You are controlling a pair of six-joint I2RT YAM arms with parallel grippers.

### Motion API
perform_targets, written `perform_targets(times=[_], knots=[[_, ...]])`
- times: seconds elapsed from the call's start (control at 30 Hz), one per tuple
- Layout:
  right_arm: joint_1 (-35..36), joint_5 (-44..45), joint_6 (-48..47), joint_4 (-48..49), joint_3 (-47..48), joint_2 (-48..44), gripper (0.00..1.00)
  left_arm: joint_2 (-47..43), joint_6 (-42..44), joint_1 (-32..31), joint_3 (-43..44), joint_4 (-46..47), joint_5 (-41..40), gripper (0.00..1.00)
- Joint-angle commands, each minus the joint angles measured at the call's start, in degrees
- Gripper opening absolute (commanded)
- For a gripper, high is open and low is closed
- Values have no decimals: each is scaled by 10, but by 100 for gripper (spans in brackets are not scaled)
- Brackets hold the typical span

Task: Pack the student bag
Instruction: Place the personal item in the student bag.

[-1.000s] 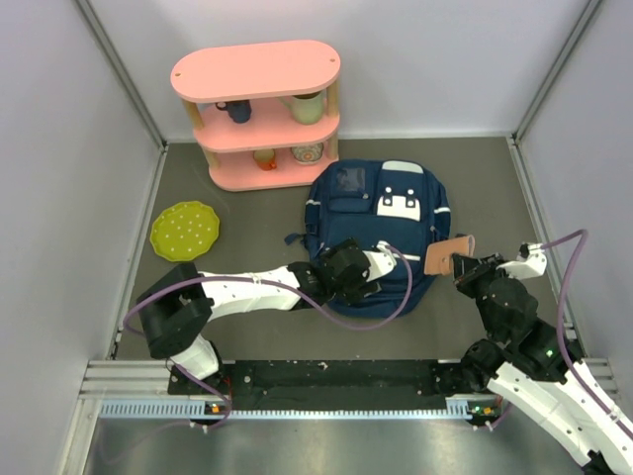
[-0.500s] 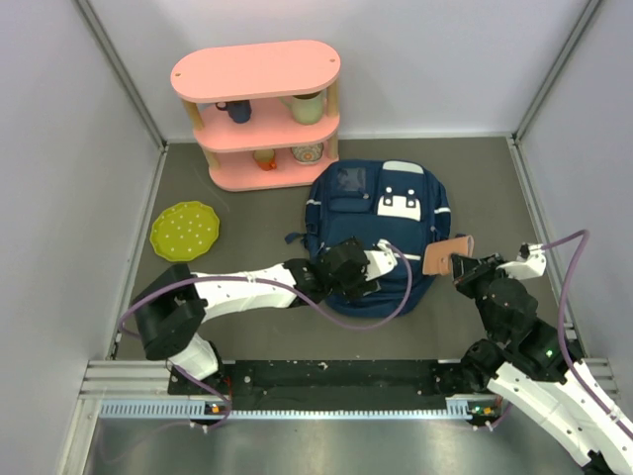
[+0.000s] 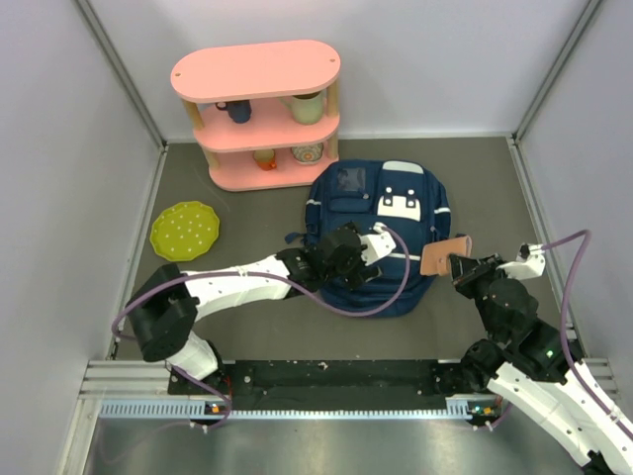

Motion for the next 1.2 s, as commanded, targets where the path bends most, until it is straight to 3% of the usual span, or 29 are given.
perform_targets(times=[0.0, 0.8, 1.17], knots=[[1, -2, 8, 8, 2, -8, 0, 34, 15, 0, 39, -8, 18, 87], [1, -3, 22, 7, -6, -7, 2, 8, 5, -1, 35, -18, 34, 86], [1, -3, 19, 7, -4, -8, 2, 42, 15, -2, 50, -25, 36, 84]])
